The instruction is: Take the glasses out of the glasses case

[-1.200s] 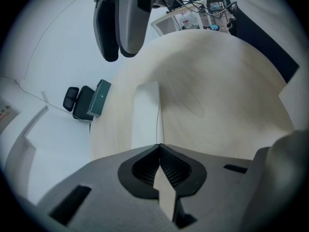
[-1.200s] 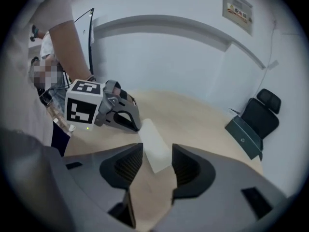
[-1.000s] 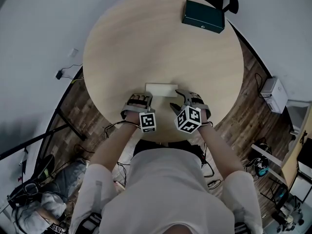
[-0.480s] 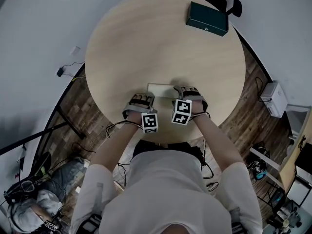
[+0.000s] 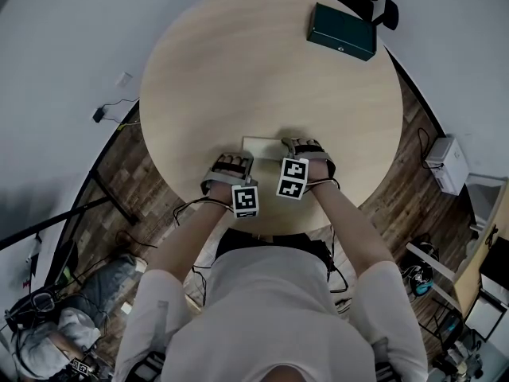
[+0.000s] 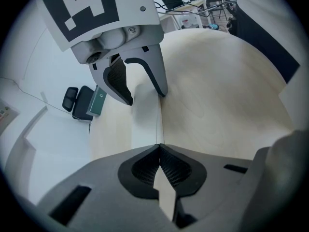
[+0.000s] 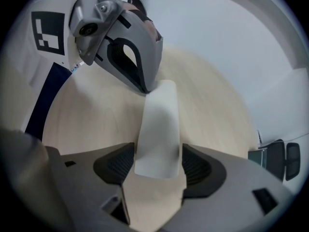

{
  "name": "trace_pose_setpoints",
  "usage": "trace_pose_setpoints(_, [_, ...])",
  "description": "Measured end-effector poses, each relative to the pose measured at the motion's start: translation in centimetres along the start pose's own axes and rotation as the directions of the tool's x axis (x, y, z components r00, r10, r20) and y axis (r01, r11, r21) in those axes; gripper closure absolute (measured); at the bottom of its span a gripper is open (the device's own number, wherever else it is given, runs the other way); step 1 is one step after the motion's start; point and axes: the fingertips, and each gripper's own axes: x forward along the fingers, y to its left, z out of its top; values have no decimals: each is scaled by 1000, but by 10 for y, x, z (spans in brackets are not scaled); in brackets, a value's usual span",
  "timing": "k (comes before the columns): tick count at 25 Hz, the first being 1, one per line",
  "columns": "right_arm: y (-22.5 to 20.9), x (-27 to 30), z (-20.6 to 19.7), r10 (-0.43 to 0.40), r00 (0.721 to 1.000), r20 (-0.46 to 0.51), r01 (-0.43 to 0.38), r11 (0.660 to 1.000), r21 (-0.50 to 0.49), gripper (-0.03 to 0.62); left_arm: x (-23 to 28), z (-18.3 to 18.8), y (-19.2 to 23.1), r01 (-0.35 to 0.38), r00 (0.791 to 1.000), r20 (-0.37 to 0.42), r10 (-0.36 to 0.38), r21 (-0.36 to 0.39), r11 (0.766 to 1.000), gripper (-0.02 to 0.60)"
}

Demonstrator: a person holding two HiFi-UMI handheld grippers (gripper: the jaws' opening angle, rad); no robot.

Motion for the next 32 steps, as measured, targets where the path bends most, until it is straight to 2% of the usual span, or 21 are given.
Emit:
trace_pose_setpoints(6, [-1, 1, -1, 25, 1000, 0, -25, 1000, 9, 326, -1, 3, -3, 10, 1000, 11, -10, -5, 1000, 574])
trace_pose_setpoints(17, [-5, -4, -1, 126, 992, 15, -127, 992, 27, 326, -1, 2, 0, -12, 1000, -5, 12, 36, 999, 574])
trace_pose_setpoints(22, [-5, -5, 0, 181, 983, 22, -181, 983, 29, 326, -2, 5, 1, -32, 999, 7, 32, 27, 999, 574])
trace_pose_setpoints(27, [-6, -7, 0, 246, 969, 24, -247, 968, 34, 326, -3, 3, -1, -30, 1000, -5, 30, 52, 998, 574])
trace_pose_setpoints(30, [-8, -7, -1, 284, 958, 34, -286, 957, 45, 326, -4, 4, 5, -61, 998, -2, 61, 49, 997, 574])
trace_pose_setpoints(32, [-10, -8, -1, 307, 951, 38, -309, 950, 54, 326, -8, 8, 14, -103, 994, 21, 103, 15, 995, 574])
